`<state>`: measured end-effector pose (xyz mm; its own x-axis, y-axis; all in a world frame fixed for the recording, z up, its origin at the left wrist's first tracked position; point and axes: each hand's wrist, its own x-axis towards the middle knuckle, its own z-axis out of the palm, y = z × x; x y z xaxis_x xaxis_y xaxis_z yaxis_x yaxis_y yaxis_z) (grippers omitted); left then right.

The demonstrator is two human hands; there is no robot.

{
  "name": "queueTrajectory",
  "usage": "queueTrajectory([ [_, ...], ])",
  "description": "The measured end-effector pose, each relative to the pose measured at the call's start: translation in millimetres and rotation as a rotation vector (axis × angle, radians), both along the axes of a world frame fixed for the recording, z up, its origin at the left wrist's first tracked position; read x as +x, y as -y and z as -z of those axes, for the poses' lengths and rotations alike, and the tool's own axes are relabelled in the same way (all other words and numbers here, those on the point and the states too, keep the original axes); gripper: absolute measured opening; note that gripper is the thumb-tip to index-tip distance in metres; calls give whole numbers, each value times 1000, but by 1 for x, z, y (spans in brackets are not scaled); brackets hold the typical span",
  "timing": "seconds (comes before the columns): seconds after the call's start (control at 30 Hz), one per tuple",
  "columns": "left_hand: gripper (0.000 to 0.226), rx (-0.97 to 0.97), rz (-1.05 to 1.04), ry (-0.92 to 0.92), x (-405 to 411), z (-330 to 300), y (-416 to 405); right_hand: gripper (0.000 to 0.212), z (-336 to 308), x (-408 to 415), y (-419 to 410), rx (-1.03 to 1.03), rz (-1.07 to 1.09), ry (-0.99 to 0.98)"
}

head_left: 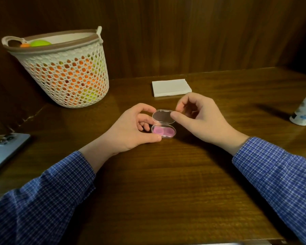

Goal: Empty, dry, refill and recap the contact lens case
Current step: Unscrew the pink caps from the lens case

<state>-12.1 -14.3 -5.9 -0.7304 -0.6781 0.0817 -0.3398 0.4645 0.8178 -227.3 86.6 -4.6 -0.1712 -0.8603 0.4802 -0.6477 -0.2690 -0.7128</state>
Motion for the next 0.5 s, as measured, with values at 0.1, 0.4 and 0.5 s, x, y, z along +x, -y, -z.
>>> queueTrajectory([
  [0.1,72,-30,-25,-18,0,2,0,8,0,1,-3,40,-86,-94],
  [0.4,60,-101,-11,-13,-1,5,-3,15,8,4,3,258,-71,-267],
  [0.5,59,-108,0,-17,-1,4,-3,13,6,5,1,260,-103,-194],
])
